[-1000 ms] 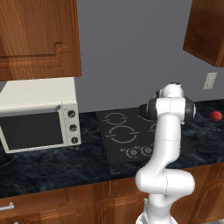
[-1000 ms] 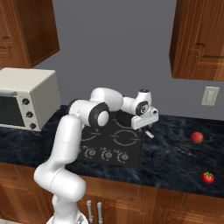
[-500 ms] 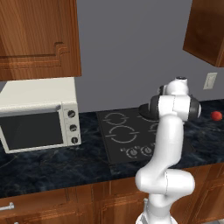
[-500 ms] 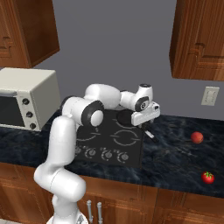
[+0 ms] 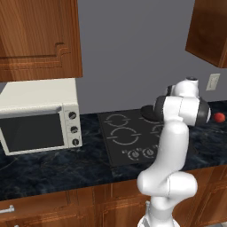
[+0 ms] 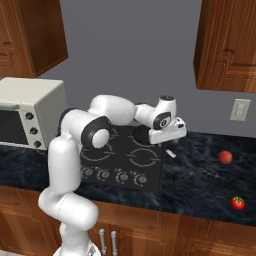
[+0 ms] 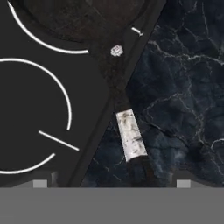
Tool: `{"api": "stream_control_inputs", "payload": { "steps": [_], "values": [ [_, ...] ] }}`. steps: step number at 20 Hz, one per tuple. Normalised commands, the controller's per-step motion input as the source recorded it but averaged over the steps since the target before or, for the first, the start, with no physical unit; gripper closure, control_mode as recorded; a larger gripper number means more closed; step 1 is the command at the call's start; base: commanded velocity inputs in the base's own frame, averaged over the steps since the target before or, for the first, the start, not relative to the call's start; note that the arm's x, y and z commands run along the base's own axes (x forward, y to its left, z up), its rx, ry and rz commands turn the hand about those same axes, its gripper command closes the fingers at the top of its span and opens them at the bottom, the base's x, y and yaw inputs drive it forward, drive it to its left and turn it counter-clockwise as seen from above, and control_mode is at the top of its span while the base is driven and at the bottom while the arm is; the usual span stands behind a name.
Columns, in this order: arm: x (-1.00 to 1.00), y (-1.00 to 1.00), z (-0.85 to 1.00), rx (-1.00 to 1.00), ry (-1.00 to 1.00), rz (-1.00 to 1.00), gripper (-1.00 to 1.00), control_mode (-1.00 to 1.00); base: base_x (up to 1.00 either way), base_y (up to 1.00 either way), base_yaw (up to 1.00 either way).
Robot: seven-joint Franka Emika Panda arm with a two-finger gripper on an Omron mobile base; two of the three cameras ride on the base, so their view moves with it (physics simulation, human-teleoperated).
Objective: Place the pan on the rear right burner on the stove. Then place the tomato and the onion in the pan and turn on the rear right burner.
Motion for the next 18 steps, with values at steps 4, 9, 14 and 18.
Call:
{"api": "stream_control_inputs", "payload": {
  "steps": [4, 9, 14, 18],
  "values": [
    [-0.28, -0.04, 0.51, -0.01, -0.23, -0.37, -1.00, -1.00, 0.00, 0.00, 0.00],
    [-0.31, -0.24, 0.20, -0.01, -0.19, -0.42, -1.00, -1.00, 0.00, 0.00, 0.00],
    [-0.19, -0.36, 0.00, 0.00, -0.13, -0.45, -1.00, -1.00, 0.00, 0.00, 0.00],
    [0.00, -0.41, 0.00, -0.02, -0.15, -0.37, -1.00, -1.00, 0.00, 0.00, 0.00]
  ]
}}
